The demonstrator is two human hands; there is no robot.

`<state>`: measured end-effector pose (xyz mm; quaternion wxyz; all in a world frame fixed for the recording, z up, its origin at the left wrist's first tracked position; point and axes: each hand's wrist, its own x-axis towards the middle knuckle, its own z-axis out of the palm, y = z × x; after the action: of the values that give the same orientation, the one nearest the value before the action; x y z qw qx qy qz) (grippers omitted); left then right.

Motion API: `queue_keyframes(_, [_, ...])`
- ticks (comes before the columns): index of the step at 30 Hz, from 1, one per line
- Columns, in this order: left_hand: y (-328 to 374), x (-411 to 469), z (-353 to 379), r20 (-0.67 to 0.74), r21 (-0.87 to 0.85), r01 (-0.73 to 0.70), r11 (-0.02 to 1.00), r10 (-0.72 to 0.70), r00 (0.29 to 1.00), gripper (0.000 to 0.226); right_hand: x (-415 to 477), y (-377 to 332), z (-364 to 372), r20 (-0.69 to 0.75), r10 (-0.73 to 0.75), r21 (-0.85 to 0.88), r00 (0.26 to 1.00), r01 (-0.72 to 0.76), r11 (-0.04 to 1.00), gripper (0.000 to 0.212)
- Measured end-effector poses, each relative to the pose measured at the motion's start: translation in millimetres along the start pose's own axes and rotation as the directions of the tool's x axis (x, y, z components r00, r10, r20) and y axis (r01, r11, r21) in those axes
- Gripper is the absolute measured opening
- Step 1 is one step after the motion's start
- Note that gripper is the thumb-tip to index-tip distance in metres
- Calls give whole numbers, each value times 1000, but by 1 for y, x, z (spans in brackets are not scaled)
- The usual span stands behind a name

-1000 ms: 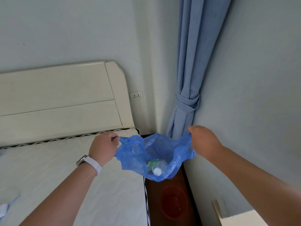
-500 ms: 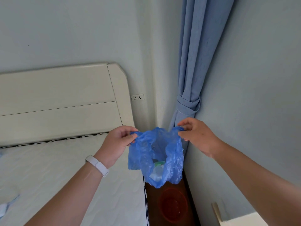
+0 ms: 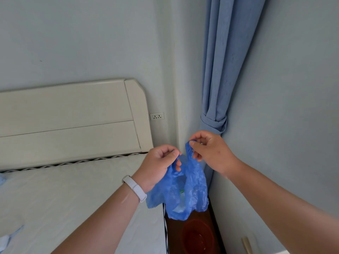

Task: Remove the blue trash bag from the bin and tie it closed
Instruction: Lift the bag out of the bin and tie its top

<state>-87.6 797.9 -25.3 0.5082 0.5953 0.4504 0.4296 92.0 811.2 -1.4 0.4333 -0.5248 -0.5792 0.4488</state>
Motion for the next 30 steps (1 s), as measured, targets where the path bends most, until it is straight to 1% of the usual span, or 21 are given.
queue_keyframes(3, [1,2,10,-4,-69,56,996,-57,998,21,2,-3,3,-11,-16,30,1000,16,999,12])
queue_keyframes(6, [6,2,15,13,-199,144,969,-144,989,22,2,-6,6,-2,-38,1,999,38,999,13])
queue_keyframes(7, [6,2,17,25,-227,168,959,-166,986,27,2,-5,7,13,-47,-2,999,47,999,13])
queue_keyframes(11, [6,4,17,63,-301,269,915,-263,963,59,1,-4,13,100,-74,27,992,72,997,18])
queue_keyframes(14, [9,5,15,99,-366,286,886,-269,958,64,0,-5,16,172,-93,3,981,94,996,20])
queue_keyframes(17, [10,5,15,107,-397,314,862,-296,949,66,-4,-5,16,242,-123,-90,962,149,985,17])
queue_keyframes(20, [7,5,16,105,-393,308,866,-290,951,73,-10,-8,15,346,-154,-157,925,218,963,24])
queue_keyframes(21, [7,5,16,112,-379,301,875,-280,953,76,-11,-9,15,376,-173,-209,910,266,941,25])
queue_keyframes(23, [7,3,17,132,-347,299,889,-270,954,80,-13,-9,17,423,-216,-362,880,382,850,21])
queue_keyframes(24, [8,2,17,134,-340,305,890,-275,952,82,-13,-9,17,434,-230,-411,871,418,810,19])
queue_keyframes(27, [10,2,16,134,-331,306,893,-277,952,79,-12,-8,16,421,-255,-474,871,450,757,14])
queue_keyframes(30, [9,2,14,121,-329,288,899,-263,957,62,-12,-5,14,414,-287,-449,864,468,761,11])
